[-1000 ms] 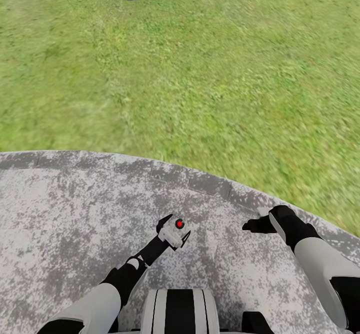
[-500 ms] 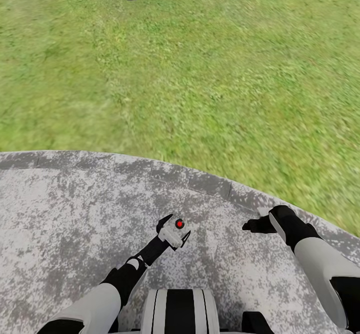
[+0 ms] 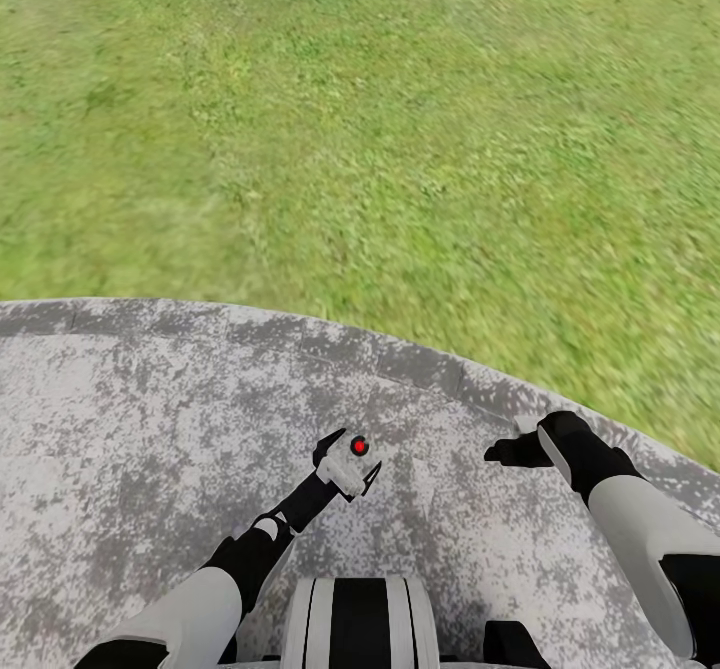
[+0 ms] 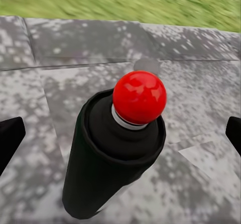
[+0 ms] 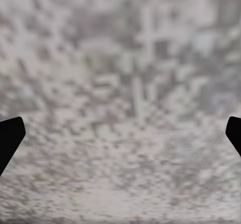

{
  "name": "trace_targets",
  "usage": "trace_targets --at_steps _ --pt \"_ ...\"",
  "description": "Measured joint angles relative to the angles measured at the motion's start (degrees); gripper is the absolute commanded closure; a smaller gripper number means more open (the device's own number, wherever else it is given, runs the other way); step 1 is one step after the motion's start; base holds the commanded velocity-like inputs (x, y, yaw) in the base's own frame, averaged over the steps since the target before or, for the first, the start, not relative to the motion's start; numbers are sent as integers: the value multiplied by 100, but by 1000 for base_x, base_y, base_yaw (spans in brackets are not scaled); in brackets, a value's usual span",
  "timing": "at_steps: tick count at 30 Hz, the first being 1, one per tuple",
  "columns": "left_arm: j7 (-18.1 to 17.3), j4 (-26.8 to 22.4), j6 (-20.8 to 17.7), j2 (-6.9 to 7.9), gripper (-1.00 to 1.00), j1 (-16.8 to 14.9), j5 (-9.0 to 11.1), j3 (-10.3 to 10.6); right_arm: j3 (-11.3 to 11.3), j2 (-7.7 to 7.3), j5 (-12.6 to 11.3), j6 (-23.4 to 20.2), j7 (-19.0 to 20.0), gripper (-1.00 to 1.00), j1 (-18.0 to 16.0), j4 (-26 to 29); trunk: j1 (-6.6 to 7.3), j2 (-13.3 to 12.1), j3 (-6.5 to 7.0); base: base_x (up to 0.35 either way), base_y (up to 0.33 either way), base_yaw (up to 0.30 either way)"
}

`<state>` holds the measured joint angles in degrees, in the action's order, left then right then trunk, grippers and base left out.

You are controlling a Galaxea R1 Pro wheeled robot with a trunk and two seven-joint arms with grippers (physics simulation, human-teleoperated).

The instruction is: In the garden, pick up the pesticide atomizer on the floor and spray pesticide onto both trees until each tree trunk is fully covered.

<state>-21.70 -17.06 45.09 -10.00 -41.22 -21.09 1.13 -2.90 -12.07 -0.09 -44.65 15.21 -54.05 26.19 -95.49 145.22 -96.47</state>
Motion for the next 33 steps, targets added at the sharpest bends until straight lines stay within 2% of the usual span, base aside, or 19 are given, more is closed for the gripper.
trace_targets --at_steps 33 --pt "0 -4 62 0 -100 0 0 0 0 3 0 0 0 -100 1 -5 -5 3 -44 14 0 0"
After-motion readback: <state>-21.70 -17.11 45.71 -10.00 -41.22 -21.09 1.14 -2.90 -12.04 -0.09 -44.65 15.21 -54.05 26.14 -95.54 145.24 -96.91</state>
